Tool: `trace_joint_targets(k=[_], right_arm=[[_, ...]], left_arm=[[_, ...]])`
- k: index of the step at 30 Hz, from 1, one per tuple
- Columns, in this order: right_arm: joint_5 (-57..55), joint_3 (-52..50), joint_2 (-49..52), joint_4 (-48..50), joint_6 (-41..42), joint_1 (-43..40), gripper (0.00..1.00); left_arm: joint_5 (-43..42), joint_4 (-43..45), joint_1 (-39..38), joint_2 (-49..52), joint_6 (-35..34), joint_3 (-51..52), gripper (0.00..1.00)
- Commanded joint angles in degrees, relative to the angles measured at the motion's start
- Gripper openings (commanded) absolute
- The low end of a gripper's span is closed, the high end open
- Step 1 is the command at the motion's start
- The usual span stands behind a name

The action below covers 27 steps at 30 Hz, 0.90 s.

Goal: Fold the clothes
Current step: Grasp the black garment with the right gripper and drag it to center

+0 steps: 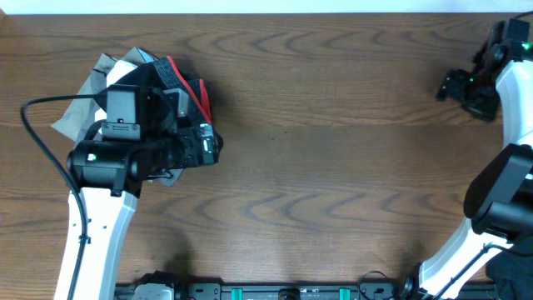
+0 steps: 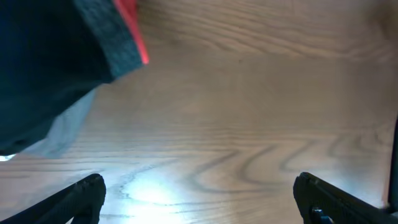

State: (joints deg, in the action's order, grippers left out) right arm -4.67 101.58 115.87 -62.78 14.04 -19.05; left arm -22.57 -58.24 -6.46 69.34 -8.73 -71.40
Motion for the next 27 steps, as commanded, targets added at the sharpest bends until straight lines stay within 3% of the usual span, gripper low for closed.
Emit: trace_joint_targets(k=[1,9,16,17,18,19,21,22,27], right_arm=[[-10.93,0.63,-0.02,1.77,3.13,-6.82,0.87],[-0.83,0.63,3.30,7.67,4.28,-21.42,0.80],[-0.66,0.63,8.15,8.61,3.89,-24.50,0.76],[-0.61,0.63,9.11,8.61,3.91,-24.48,0.70],[0.24,0.63,10.05,8.59,3.89,-24.37,0.54],[1.77,0.63,10.71,8.57,3.45,-24.17,0.32],[8.09,0.63,10.91,8.59,1.62,-23.56,0.07],[11.61,0.68,10.45,8.87,0.98,-23.19,0.01],[33.97,0.68,4.42,10.60,-5.27,-19.74,0.02]], left_arm=[[0.11,0.04,-1.90,-0.11,1.18,-0.96,0.98],[2.71,0.09,-5.03,-0.11,1.20,-0.96,0.98],[2.71,0.70,-5.09,-0.09,1.18,-0.96,0.98],[2.71,0.70,-5.09,-0.09,1.18,-0.96,0.98],[2.71,0.70,-5.09,-0.09,1.18,-0.96,0.98],[2.69,0.68,-5.09,-0.09,1.16,-0.96,0.98],[2.69,0.68,-5.09,-0.09,1.14,-0.96,0.98],[2.69,0.70,-5.09,-0.09,1.14,-0.96,0.98],[2.69,0.70,-5.09,-0.09,1.16,-0.96,0.98]])
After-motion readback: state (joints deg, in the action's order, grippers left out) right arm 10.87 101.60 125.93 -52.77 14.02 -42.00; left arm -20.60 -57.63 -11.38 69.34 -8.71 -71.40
